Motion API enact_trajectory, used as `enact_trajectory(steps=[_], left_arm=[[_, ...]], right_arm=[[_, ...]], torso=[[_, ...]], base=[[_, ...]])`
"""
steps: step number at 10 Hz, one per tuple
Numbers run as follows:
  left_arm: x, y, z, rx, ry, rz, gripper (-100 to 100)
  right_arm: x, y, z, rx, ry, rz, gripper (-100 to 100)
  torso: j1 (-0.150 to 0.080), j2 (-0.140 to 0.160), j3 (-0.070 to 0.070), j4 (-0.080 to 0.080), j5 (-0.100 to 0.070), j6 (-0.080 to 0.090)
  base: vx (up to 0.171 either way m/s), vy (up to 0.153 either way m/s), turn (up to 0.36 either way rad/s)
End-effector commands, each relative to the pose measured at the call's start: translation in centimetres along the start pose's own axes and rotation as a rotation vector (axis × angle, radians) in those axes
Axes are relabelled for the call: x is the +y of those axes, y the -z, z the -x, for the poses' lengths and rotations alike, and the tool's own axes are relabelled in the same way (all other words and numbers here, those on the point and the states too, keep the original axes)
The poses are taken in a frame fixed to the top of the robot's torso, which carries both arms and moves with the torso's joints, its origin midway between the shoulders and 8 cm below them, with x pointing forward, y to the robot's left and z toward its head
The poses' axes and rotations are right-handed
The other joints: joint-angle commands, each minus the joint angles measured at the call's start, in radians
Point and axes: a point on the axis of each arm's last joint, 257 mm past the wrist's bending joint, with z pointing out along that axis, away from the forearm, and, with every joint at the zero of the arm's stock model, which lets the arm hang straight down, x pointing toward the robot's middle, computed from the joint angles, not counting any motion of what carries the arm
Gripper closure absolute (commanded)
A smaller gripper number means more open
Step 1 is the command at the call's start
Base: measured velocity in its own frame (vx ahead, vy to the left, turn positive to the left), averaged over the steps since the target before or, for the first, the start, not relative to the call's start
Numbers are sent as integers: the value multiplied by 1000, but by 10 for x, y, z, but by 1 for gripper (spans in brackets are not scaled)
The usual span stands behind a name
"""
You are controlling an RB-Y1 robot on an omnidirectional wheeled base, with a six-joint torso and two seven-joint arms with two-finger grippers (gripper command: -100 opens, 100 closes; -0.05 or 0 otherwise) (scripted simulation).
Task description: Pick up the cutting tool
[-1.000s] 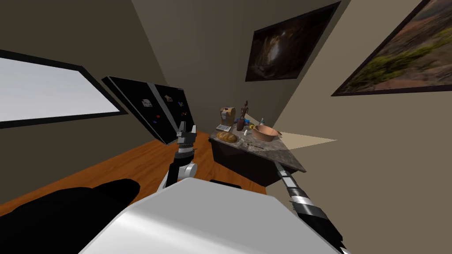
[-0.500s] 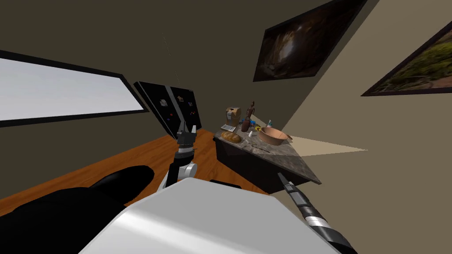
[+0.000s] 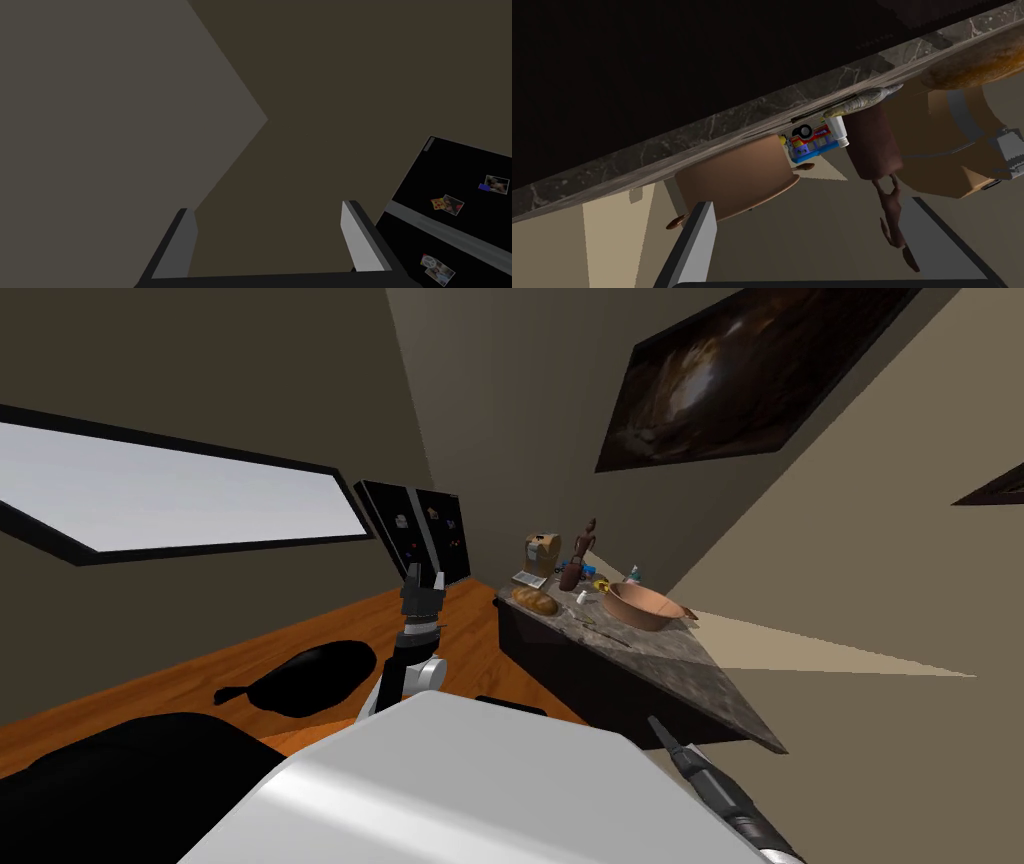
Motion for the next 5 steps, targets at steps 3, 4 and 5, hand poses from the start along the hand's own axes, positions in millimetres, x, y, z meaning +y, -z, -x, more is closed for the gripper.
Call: enact_trajectory(steps=[3, 4, 5], left_arm=[[0, 0, 0, 0, 0, 0, 0], [0, 0, 0, 0, 0, 0, 0], [0, 0, 0, 0, 0, 0, 0]], right_arm=[[-39, 30, -27, 110, 102, -75, -100], [-59, 44, -35, 170, 168, -104, -100], [-62, 50, -39, 182, 167, -114, -100]], torso=[[0, -1, 0, 0, 0, 0], [0, -1, 0, 0, 0, 1], [0, -1, -1, 0, 0, 0]], base=[[4, -12, 237], [14, -10, 241], [12, -13, 194]])
